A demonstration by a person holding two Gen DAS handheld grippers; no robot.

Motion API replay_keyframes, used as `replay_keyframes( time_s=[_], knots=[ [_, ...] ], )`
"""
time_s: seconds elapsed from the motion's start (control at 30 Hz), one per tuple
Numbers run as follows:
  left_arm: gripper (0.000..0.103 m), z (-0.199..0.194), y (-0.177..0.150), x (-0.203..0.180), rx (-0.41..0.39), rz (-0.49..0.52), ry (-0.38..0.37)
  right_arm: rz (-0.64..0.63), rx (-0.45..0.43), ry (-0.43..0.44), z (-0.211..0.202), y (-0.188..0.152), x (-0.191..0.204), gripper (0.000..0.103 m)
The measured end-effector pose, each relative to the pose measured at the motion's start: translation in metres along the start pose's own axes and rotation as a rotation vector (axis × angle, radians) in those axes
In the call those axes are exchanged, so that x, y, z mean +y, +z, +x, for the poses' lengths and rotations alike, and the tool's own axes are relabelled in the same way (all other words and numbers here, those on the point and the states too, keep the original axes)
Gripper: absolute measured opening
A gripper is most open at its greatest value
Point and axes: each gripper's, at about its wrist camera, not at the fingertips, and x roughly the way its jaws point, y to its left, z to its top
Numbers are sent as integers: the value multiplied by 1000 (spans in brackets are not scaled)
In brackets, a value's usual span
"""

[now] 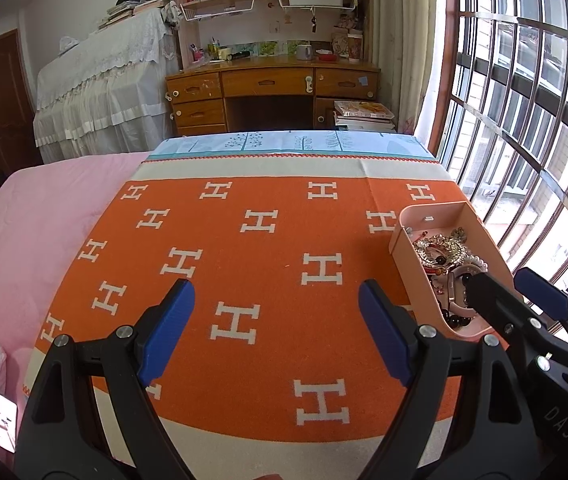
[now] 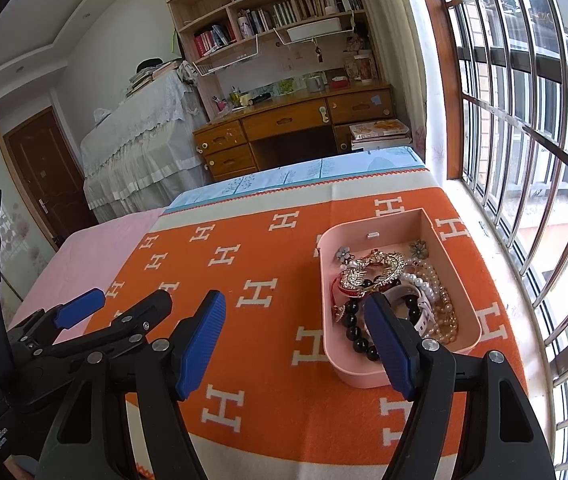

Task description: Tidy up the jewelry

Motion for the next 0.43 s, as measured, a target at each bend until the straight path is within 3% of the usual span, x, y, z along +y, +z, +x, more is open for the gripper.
replay_keyframes(
  time_s=[0.43],
  knots=[
    [82, 2, -6, 10, 17, 2, -1, 2, 6, -5, 2, -4, 2, 73]
  ],
)
